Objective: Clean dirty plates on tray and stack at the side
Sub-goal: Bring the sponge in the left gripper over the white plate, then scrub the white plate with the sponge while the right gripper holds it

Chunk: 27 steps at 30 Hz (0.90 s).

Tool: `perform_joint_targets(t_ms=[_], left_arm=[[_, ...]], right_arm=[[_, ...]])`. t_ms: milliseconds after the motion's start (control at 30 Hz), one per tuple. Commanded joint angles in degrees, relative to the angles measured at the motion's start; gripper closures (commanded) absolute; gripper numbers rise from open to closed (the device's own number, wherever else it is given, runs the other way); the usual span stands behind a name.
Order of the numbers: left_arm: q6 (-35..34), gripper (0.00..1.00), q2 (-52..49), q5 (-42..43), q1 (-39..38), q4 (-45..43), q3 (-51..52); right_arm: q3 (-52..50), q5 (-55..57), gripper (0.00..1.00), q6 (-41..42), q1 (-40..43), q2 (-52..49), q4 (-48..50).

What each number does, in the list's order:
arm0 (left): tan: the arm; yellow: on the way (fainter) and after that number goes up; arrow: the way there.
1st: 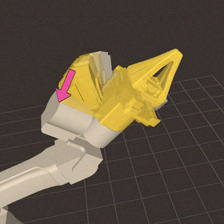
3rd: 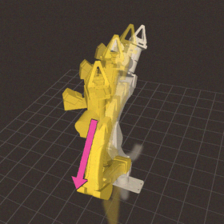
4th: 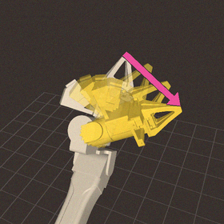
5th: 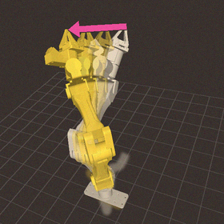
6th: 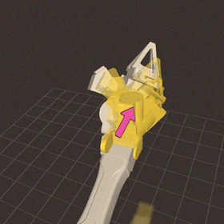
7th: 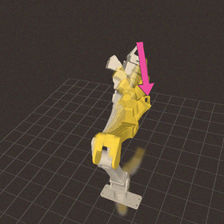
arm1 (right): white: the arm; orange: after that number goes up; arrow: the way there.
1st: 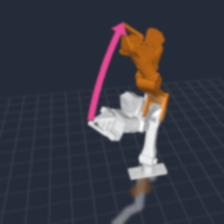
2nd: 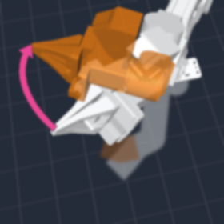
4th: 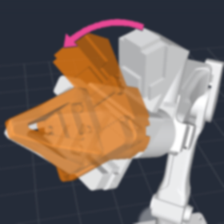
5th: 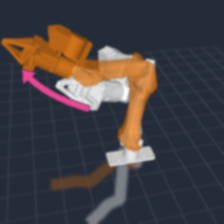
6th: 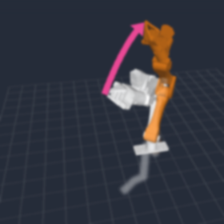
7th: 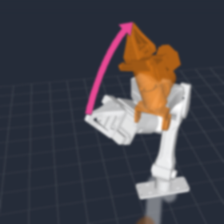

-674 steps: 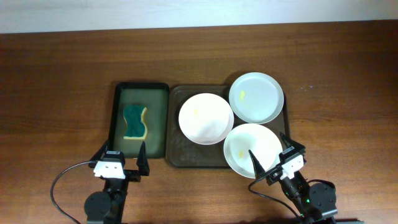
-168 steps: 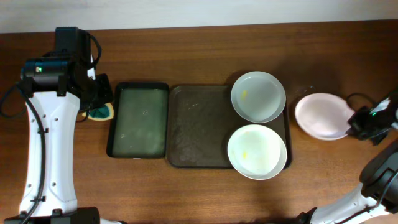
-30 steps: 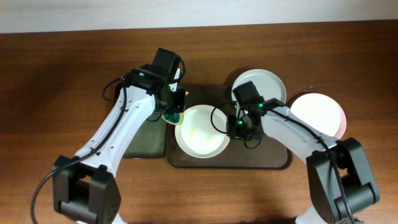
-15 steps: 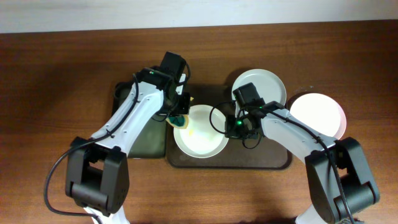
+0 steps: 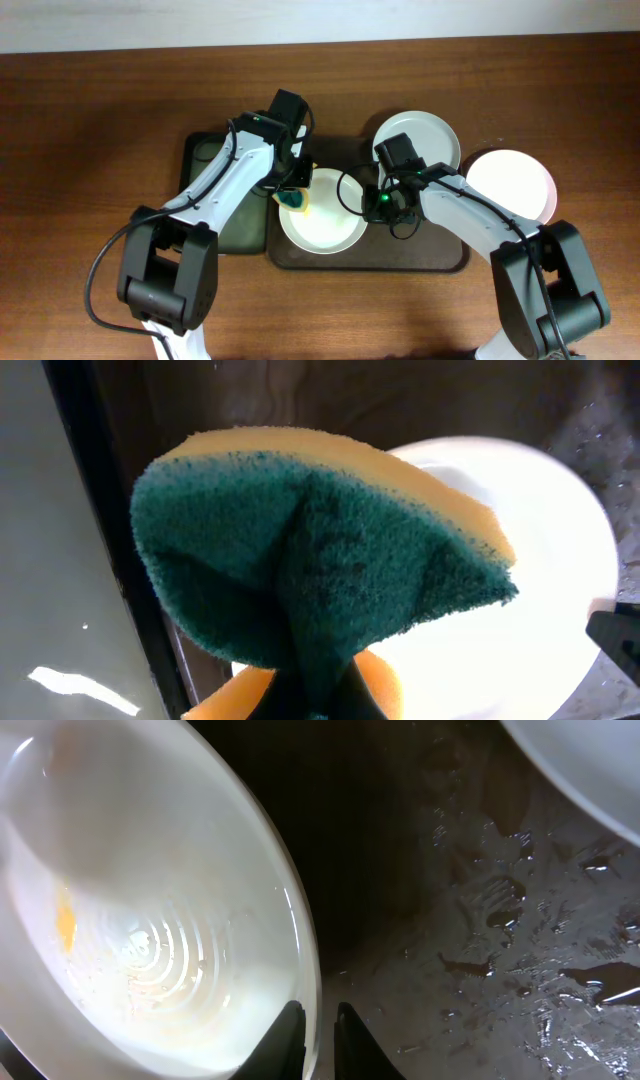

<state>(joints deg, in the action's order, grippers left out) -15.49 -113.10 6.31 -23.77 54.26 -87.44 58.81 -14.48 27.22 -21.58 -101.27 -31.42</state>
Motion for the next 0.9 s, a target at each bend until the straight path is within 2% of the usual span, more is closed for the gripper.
perform_joint_targets(t_ms=[0, 133, 267, 633, 867], left_arm=[[-0.3, 1.00, 0.0, 1.0, -0.1, -0.5, 0.1], [-0.3, 1.00, 0.0, 1.0, -0.1, -0.5, 0.1], [-0.3, 1.00, 0.0, 1.0, -0.1, -0.5, 0.1], [-0.3, 1.00, -0.1, 0.8, -1.5, 0.6, 0.5], [-0.3, 1.00, -0.5, -0.3, -2.4, -3.5, 4.3]], right_arm=[[-1.3, -0.3, 0.87, 0.3, -0.2, -0.4, 0.4], [-1.8, -0.3, 0.88, 0.3, -0.2, -0.4, 1.7], [-1.8, -0.3, 0.96, 0.3, -0.2, -0.4, 1.6], [-1.8, -0.3, 0.96, 0.3, -0.2, -0.4, 1.6], [-1.8, -0.3, 0.96, 0.3, -0.2, -0.4, 1.5]])
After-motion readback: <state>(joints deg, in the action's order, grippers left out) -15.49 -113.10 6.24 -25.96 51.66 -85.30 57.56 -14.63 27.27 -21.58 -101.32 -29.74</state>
